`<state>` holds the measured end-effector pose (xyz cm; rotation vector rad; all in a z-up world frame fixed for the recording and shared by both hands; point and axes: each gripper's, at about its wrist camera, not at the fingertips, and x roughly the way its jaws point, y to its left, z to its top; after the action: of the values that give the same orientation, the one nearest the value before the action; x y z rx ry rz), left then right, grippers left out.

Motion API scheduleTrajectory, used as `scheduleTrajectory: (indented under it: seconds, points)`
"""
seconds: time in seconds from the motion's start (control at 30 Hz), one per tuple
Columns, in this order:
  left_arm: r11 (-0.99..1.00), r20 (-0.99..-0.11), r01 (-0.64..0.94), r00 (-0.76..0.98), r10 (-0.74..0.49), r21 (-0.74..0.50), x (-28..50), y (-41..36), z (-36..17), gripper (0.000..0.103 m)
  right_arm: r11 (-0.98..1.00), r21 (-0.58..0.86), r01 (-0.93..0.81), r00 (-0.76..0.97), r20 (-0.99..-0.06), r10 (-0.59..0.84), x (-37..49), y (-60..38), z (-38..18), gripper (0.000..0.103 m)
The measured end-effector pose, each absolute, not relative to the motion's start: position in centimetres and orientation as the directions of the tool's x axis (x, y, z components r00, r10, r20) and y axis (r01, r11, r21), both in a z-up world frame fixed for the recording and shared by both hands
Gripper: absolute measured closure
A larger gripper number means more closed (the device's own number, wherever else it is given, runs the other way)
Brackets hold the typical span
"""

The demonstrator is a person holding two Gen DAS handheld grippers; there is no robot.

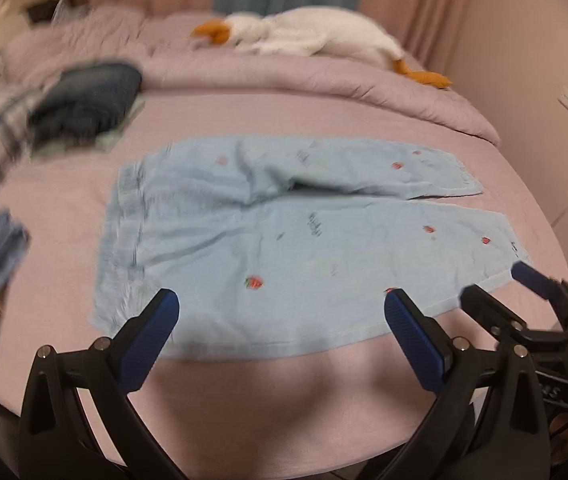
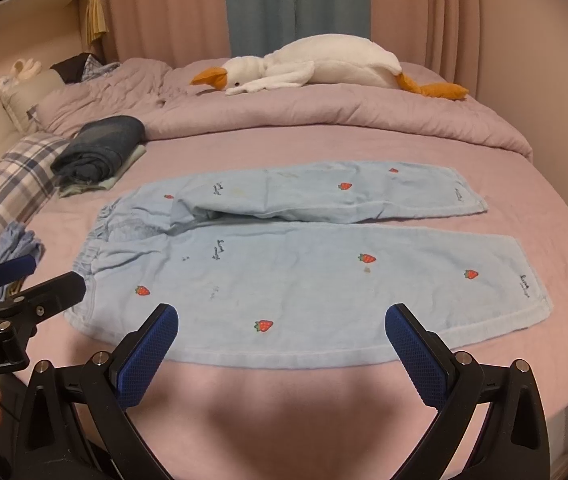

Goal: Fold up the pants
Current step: 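Grasp the elastic waistband with the left tool while the right tool grasps the waistband corner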

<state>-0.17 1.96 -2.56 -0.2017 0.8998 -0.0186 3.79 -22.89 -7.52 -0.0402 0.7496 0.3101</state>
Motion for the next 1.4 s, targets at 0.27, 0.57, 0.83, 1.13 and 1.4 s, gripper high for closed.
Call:
scheduleTrajectory:
  seconds: [0.27, 0.57, 0.83, 1.13, 1.4]
  points:
    - [0.851, -0.85, -0.402, 0.518, -0.094, -0.338, -1.3, 12.5, -9.8, 0.002, 0.904, 0.079, -0.421, 0.598, -0.725, 0.342, 4.4, -19.6, -11.7, 0.0]
    - [0.703, -0.8, -0.5, 0.576, -0.166, -0.506, -2.5, 17.1, -12.1, 0.003, 0.744, -0.209, -0.634, 0.621, -0.711, 0.33, 1.5, -12.4, -15.9, 0.0]
    - [0.683, -0.791, -0.538, 0.604, -0.097, -0.494, -0.3, 18.7, -13.0, 0.072, 0.548, -0.501, -0.67, 0.727, -0.592, 0.348, -2.0, -7.9, -18.1, 0.016]
    - [0.739, -0.736, -0.47, 0.675, -0.053, -0.483, -2.2, 19.2, -10.2, 0.079, 0.425, -0.623, -0.657, 0.752, -0.582, 0.31, -2.9, -4.6, -18.6, 0.09]
    - [0.804, -0.819, -0.506, 0.572, 0.044, -0.311, -2.4, 19.3, -11.7, 0.062, 0.423, -0.516, -0.745, 0.662, -0.649, 0.373, -5.2, -3.6, -17.3, 0.09]
